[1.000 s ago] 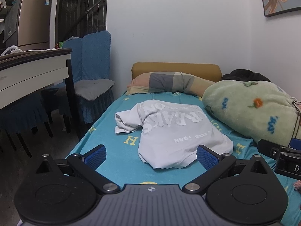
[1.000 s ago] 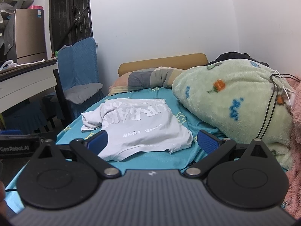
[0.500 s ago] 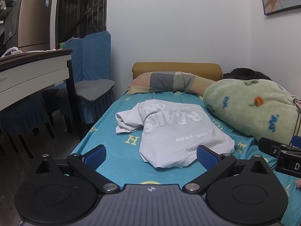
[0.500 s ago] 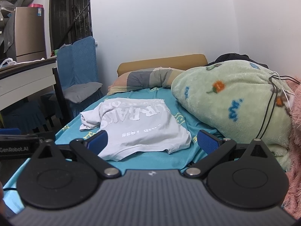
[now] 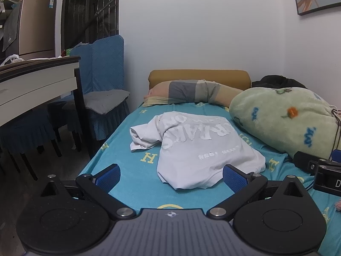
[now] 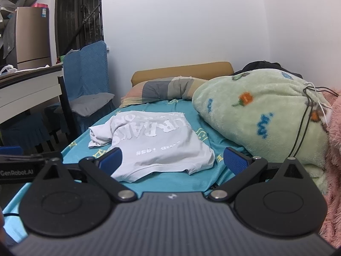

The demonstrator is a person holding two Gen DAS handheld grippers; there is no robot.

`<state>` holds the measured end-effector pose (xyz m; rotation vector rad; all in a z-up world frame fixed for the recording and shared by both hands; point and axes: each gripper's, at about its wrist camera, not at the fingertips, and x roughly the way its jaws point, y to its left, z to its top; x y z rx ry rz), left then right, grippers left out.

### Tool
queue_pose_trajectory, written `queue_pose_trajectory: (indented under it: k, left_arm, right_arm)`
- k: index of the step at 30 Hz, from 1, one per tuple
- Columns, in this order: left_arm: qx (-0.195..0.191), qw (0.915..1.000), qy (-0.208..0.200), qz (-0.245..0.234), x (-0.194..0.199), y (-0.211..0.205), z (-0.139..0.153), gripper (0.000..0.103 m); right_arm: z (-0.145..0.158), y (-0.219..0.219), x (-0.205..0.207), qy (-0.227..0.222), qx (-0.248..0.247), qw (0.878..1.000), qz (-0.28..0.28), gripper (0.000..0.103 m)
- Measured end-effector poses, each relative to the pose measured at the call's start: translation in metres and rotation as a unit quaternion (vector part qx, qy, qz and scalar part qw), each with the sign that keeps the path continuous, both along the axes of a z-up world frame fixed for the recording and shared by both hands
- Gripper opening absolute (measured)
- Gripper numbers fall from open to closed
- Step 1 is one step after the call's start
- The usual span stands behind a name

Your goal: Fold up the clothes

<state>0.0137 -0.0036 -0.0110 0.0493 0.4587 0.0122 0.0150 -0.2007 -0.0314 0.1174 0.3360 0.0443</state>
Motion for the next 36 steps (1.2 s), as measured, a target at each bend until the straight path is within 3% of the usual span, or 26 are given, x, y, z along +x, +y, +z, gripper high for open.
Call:
queue_pose_trajectory:
  k: [12,19,24,29,32,36]
  left_arm:
    - [-0.024,0.9996,0.012,-0.004,0.007,0.005,-0.005,0.103]
    - [-0.01,0.9996,0.021,-0.016,0.023,-0.003,-0.01,0.103]
    - [0.043,0.9967,0.038,-0.058,0.052,-0.022,-0.017,0.103]
    - [0.099,0.9846,0.105,-0.1,0.105,-0.04,-0.048,0.103]
    - [0.116,0.9773,0.133,-0.116,0.131,-0.048,-0.078,0.103]
    - [0.146,0.9692,0.155,-0.124,0.153,-0.058,-0.121,0.1]
  right_arm:
    - [0.0,-0.002,0.002,-0.004,0.001,1.0,-0.011,0.103]
    - [0.002,-0.008,0.008,-0.01,0.007,0.999,-0.029,0.103]
    - [0.012,-0.009,0.025,-0.009,-0.021,0.999,-0.043,0.103]
    - [0.034,-0.03,0.06,-0.017,-0.001,0.999,-0.043,0.103]
    - [0.023,-0.044,0.086,-0.006,0.016,0.999,-0.027,0.103]
    - [-0.018,-0.051,0.108,0.042,0.028,0.999,-0.021,0.103]
